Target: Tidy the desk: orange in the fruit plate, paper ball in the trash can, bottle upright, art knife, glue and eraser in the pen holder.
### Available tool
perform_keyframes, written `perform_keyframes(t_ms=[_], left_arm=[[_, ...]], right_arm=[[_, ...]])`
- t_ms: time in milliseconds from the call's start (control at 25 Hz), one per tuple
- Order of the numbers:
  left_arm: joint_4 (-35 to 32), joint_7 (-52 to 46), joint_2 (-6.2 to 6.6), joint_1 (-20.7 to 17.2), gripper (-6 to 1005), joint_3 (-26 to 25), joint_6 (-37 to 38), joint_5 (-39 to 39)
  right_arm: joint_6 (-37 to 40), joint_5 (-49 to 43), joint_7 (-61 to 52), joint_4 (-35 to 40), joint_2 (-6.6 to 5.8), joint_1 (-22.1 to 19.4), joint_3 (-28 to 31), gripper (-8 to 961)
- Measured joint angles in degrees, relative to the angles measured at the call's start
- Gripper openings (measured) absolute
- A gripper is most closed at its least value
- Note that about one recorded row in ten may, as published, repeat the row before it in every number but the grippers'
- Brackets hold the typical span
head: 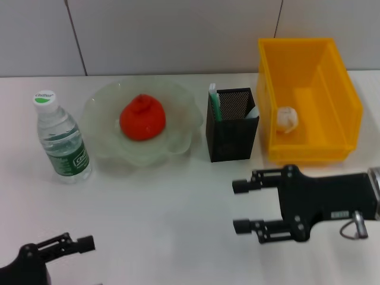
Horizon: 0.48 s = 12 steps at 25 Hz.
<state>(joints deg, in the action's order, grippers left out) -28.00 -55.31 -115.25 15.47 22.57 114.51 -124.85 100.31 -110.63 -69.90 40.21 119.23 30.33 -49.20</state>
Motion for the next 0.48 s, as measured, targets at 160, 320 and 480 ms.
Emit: perform_keyframes(t_ms=[160,320,480], left_arm=[[-0.53,-0.47,0.13,1.19,813,2.57,-0.02,-0.27],[-2.29,-2.06,0.16,2.55,813,5.60,-0.08,-0.37],[-4.70,-4.26,0.05,3.50,812,7.37,-0.17,-0.40]], right_arm=[[0.23,0.13,0.13,0.53,-0.03,-1.70,-1.82,675],[0.79,-0.01,0.15,1.03,-0.15,-2.99,-1.94,675],[0.74,0.13,0.86,2.49,-0.16,-4.99,-1.52,674]])
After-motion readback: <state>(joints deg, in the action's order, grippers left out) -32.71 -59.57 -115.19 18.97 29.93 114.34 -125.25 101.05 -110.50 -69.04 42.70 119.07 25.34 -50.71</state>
